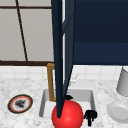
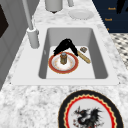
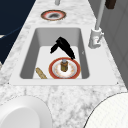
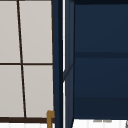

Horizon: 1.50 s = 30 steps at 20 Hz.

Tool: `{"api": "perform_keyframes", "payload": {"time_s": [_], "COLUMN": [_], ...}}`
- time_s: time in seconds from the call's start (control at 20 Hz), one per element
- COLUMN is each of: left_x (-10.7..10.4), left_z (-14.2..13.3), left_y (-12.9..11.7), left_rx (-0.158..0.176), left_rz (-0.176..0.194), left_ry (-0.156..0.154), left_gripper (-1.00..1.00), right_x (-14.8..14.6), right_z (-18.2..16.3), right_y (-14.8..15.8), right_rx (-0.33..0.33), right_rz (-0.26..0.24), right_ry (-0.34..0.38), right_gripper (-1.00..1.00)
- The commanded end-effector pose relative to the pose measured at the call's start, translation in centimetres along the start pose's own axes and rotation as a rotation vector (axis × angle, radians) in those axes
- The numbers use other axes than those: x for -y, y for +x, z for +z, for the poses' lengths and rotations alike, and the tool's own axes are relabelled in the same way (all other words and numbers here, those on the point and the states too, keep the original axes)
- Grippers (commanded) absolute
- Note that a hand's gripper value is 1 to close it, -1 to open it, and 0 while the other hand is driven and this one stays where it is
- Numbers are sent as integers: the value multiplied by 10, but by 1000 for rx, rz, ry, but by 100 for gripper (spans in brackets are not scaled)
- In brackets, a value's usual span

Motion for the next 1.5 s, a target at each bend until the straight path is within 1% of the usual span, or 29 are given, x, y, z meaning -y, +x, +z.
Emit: {"api": "perform_keyframes", "payload": {"time_s": [0.0,0.05,0.1,0.25,0.3,0.4,0.5,0.55,0.65,0.8,1.0,1.05,1.15,1.3,1.35,1.45], "left_x": [6,8,9,15,18,23,27,28,29,31,32,36,39,46,49,48], "left_z": [-19,-22,-21,-27,-28,-27,-26,-24,-23,-20,-14,-13,-11,-7,-7,-7], "left_y": [-11,-14,-15,-23,-25,-29,-32,-34,-39,-57,-77,-80,-87,-101,-105,-107], "left_rx": [-41,-40,-35,-33,-29,-19,0,-6,-16,-43,-51,-45,-45,-48,-51,-53], "left_rz": [34,39,49,40,38,37,57,75,95,127,165,166,160,137,136,172], "left_ry": [-36,-40,-31,-33,-37,-33,-19,-22,-30,-40,-36,-31,-25,-33,-34,-20], "left_gripper": [-100,-100,-100,-100,-100,-100,-100,-100,-100,-100,-100,-100,-100,-100,-100,-100], "right_x": [0,0,0,0,0,0,0,0,0,0,0,0,0,0,0,0], "right_z": [0,0,0,0,0,0,0,0,0,0,0,0,0,0,0,0], "right_y": [0,0,0,0,0,0,0,0,0,0,0,0,0,0,0,0], "right_rx": [0,0,0,0,0,0,0,0,0,0,0,0,0,0,0,0], "right_rz": [0,0,0,0,0,0,0,0,0,0,0,0,0,0,0,0], "right_ry": [0,0,0,0,0,0,0,0,0,0,0,0,0,0,0,0], "right_gripper": [0,0,0,0,0,0,0,0,0,0,0,0,0,0,0,0]}}
